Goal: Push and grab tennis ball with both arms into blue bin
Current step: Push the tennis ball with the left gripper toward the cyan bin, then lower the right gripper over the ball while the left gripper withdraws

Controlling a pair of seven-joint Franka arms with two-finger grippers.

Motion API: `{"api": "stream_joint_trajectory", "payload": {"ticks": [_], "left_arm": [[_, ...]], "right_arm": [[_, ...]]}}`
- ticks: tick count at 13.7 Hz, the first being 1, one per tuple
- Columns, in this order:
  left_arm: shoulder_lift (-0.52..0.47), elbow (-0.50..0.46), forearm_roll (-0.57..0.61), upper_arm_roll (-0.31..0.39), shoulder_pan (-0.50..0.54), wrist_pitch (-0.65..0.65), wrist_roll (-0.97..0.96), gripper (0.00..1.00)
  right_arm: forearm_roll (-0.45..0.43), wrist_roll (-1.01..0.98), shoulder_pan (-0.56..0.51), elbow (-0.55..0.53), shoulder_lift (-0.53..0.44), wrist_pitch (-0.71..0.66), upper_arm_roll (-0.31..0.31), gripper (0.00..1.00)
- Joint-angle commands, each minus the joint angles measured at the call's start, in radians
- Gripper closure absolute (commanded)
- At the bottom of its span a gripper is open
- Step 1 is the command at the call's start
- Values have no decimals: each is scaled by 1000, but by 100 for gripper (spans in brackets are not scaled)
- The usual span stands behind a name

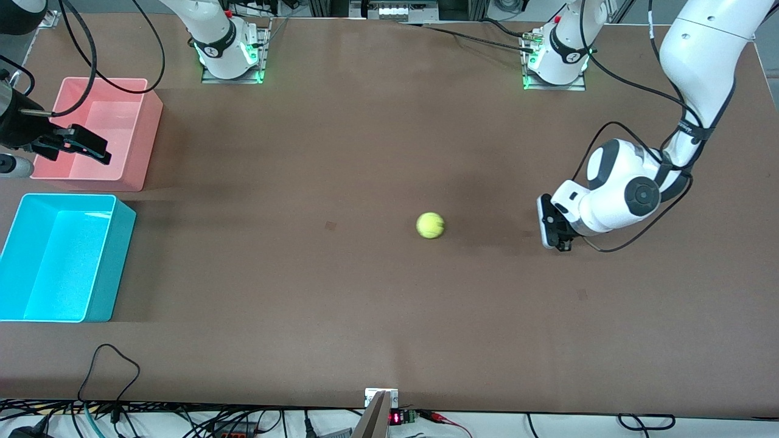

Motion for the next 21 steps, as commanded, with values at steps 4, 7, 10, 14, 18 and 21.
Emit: {"api": "stream_joint_trajectory", "payload": {"ticks": [4,7,10,14,18,21], "left_arm": [[-62,198,-16,-3,18,-395,0,100],[-65,283,-11,6,19,-529,-3,100],[-71,383,-8,23,19,-690,-61,96],[-69,530,72,18,27,-854,-83,0],[-110,546,75,21,27,-893,-138,0],[-153,549,73,24,28,-934,-267,0]], "right_arm": [[29,5,53,7,-10,-2,2,0],[42,-9,56,5,18,-9,2,0],[42,-15,70,2,41,-14,2,0],[40,-16,116,-1,90,-26,2,0],[39,-12,124,-28,128,-6,-1,0],[37,-12,121,-120,131,128,-1,0]]}}
